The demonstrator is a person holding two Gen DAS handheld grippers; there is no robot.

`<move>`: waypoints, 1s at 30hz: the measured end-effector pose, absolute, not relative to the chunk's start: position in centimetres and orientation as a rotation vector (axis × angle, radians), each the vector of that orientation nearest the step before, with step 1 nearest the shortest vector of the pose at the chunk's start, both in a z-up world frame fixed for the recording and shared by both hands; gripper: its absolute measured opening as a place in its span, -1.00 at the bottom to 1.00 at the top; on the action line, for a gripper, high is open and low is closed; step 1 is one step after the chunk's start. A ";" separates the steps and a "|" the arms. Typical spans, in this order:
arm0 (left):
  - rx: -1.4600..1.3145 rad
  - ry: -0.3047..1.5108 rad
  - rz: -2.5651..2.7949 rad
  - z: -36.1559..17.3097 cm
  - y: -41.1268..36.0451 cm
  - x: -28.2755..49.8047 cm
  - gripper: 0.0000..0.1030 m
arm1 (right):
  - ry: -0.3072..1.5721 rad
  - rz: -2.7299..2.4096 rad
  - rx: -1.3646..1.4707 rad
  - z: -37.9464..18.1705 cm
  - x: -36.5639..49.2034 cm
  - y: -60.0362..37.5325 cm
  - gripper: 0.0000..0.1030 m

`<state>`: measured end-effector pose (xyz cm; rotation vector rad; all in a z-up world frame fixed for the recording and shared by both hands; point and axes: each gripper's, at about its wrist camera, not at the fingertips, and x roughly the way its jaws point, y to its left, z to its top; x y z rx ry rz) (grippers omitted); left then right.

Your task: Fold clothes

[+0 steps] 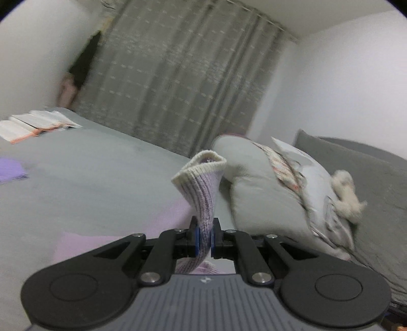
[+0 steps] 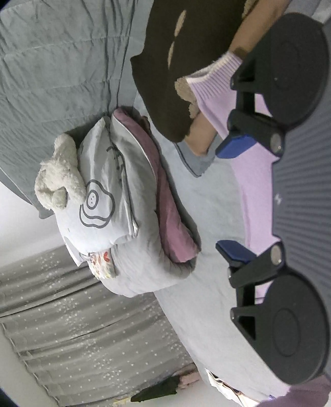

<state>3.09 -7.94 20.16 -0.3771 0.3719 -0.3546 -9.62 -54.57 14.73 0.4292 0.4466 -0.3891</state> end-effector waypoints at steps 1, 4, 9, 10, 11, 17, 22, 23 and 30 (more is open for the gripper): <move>-0.371 0.384 -0.369 19.9 -9.3 3.2 -0.90 | 0.447 -0.386 0.432 14.7 -9.7 -54.6 0.35; -0.354 0.434 -0.395 18.5 -13.1 3.3 -0.90 | 0.449 -0.378 0.442 14.7 -9.9 -54.7 0.35; -0.322 0.512 -0.396 15.3 -16.5 4.3 -0.90 | 0.453 -0.370 0.444 14.5 -10.2 -54.9 0.35; -0.309 0.524 -0.394 14.7 -17.1 4.6 -0.90 | 0.454 -0.369 0.444 14.5 -10.3 -55.0 0.35; -0.296 0.534 -0.392 14.1 -17.6 4.8 -0.90 | 0.455 -0.367 0.444 14.5 -10.4 -55.1 0.35; -0.112 0.567 -0.453 12.0 -20.1 3.9 -0.90 | 0.459 -0.363 0.447 14.5 -10.5 -55.7 0.35; 0.135 0.610 -0.575 10.5 -22.4 0.6 -0.89 | 0.466 -0.352 0.445 14.4 -10.1 -55.4 0.35; 0.164 0.620 -0.595 10.1 -22.7 0.1 -0.89 | 0.469 -0.346 0.442 14.4 -10.0 -55.2 0.35; 0.170 0.698 -0.721 9.9 -20.0 -2.9 -0.86 | 0.529 -0.268 0.373 13.8 -8.5 -52.7 0.52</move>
